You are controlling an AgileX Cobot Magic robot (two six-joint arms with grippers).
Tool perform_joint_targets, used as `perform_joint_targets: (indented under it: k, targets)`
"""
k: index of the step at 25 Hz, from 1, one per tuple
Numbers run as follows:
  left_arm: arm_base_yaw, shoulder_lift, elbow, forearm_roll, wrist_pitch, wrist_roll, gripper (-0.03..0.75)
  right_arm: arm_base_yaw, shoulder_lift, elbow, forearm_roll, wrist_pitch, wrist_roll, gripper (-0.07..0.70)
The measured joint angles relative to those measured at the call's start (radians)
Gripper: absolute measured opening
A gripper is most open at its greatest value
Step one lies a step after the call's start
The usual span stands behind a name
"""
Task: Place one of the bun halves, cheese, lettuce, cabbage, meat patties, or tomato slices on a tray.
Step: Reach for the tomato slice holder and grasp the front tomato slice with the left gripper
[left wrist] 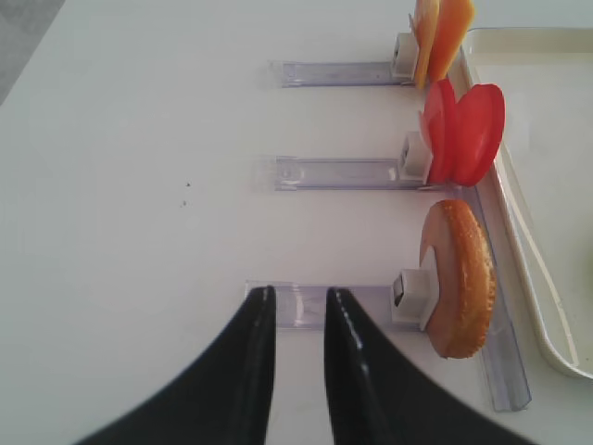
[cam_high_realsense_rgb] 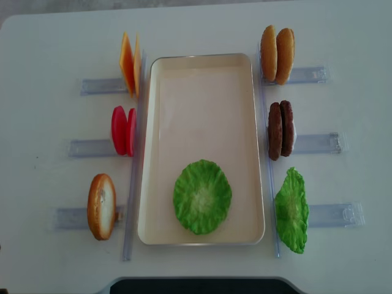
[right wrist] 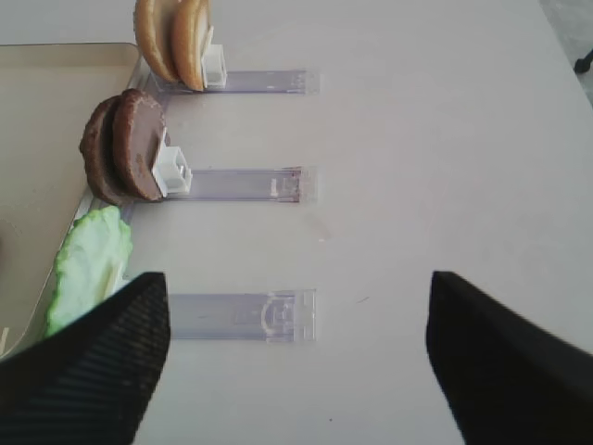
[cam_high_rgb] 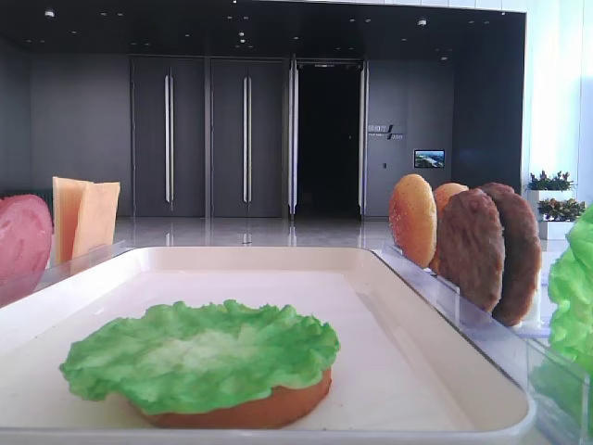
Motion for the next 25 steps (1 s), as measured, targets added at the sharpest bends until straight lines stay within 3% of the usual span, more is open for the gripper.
perform_joint_targets:
  k: [25]
  targets:
    - [0.000, 0.000, 0.000, 0.000, 0.000, 0.000, 0.140, 0.000, 0.000, 0.000, 0.000, 0.000, 0.000, 0.543]
